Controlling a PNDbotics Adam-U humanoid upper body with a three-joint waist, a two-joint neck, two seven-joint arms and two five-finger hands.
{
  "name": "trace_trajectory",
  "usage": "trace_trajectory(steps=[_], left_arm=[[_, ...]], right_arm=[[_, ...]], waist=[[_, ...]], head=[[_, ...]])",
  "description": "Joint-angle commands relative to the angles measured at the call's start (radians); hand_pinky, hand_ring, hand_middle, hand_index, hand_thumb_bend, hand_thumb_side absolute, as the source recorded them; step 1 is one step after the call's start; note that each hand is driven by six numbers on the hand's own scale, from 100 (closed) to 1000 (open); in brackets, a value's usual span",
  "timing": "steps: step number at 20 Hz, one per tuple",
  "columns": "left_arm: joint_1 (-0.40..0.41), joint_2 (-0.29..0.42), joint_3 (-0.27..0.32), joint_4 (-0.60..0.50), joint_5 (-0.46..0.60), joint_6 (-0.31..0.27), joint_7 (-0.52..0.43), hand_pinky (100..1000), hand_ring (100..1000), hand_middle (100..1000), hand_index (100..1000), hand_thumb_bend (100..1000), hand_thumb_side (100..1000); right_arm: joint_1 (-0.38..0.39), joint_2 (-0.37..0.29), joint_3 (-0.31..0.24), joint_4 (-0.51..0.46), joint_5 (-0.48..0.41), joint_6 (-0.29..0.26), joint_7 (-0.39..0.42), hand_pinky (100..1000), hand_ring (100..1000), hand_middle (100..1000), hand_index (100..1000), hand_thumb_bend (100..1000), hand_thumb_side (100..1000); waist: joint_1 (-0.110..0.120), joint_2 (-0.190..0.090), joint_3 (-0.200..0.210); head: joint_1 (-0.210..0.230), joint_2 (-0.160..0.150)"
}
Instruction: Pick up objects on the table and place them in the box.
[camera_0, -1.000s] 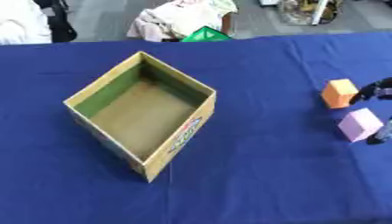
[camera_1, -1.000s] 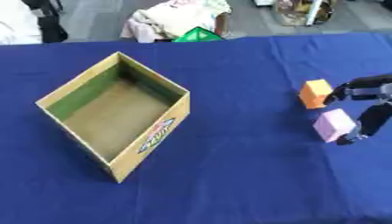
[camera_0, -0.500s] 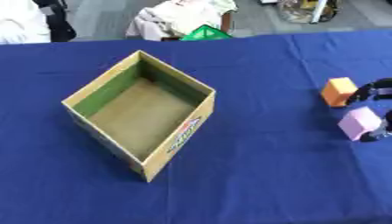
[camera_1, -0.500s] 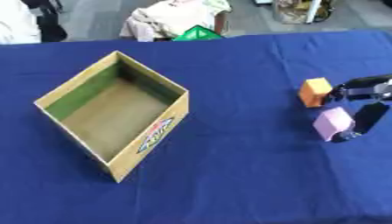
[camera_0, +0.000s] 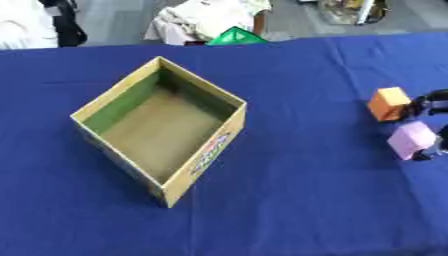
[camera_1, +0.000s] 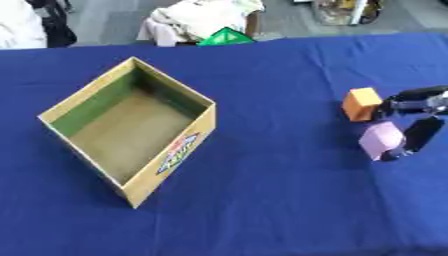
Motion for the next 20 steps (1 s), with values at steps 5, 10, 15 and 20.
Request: trace_trajectory(steps=[5, 10, 15, 20], left_arm=[[-0.005, 0.015, 0.004, -0.015, 0.001, -0.001, -0.006, 848, 664, 731, 854, 530, 959], [-0.004, 0.015, 0.005, -0.015, 0.0, -0.001, -0.006, 848, 663, 731, 854, 529, 960], [-0.003, 0.017, 0.006, -0.015, -0.001, -0.001, -0.005, 847, 663, 731, 854, 529, 958], [-0.001, 0.018, 0.009, -0.015, -0.004, -0.002, -0.002, 848, 663, 731, 854, 531, 957]], right_arm=[[-0.021, -0.023, -0.014, -0.003, 0.011, -0.014, -0.05, 773, 779, 597, 608, 465, 398], [-0.023, -0.022, -0.019, -0.001, -0.015, -0.015, -0.082, 741, 739, 550, 551, 410, 392], [-0.017, -0.031, -0.03, -0.021, -0.027, -0.009, -0.088, 735, 728, 551, 553, 393, 379], [-0.008, -0.045, -0.063, -0.103, -0.061, 0.007, -0.068, 726, 716, 545, 549, 373, 382]], waist=[[-0.003, -0.009, 0.001], [-0.003, -0.009, 0.0], [-0.003, -0.011, -0.002], [-0.004, -0.012, -0.006]], head=[[-0.001, 0.003], [-0.001, 0.004], [0.002, 0.005], [0.008, 0.005]])
